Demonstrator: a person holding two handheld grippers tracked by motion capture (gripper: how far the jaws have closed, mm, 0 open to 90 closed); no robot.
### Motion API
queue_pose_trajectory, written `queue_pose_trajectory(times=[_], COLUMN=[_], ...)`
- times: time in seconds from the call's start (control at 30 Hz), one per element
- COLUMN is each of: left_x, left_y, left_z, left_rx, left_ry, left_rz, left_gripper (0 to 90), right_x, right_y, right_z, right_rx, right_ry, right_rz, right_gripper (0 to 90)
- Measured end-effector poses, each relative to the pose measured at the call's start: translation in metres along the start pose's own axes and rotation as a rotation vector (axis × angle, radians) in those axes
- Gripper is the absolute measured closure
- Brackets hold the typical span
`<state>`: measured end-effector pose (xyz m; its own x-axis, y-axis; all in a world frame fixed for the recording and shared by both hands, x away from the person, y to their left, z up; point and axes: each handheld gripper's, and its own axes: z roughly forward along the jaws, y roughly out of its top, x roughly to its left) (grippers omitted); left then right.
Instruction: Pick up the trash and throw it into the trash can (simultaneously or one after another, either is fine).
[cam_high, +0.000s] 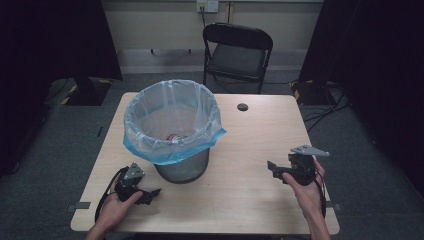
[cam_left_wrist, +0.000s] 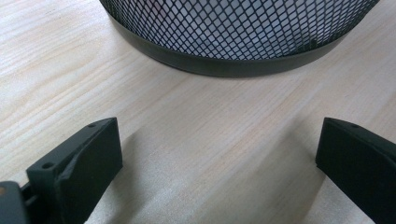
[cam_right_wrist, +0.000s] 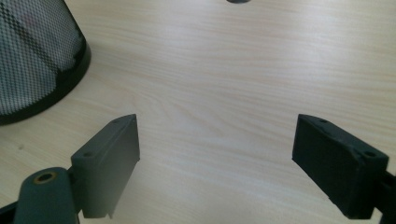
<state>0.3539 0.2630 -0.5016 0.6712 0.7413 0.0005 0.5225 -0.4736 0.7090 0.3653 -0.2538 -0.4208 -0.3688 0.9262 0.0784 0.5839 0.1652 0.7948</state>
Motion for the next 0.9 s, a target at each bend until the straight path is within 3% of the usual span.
queue_pose_trajectory(times=[0.2,0.6,0.8,0.9], left_x=[0.0,0.0,0.0,0.0], left_y=[0.0,0.0,0.0,0.0], left_z=[0.0,0.0,0.0,0.0], left_rx=[0.001,0.0,0.0,0.0], left_ry=[0.004,0.0,0.0,0.0], left_rz=[0.005,0.0,-0.001,-0.003], left_gripper=[0.0,0.0,0.0,0.0], right_x=[-0.003,-0.002,-0.003,-0.002], right_y=[-0.021,-0.044,-0.053,-0.056], right_z=[0.01,0.035,0.045,0.046], right_rx=[0.041,0.144,0.176,0.155], right_ry=[-0.004,-0.023,-0.048,-0.058], right_rz=[0.009,-0.005,-0.012,-0.022], right_gripper=[14.4,14.5,14.4,14.3])
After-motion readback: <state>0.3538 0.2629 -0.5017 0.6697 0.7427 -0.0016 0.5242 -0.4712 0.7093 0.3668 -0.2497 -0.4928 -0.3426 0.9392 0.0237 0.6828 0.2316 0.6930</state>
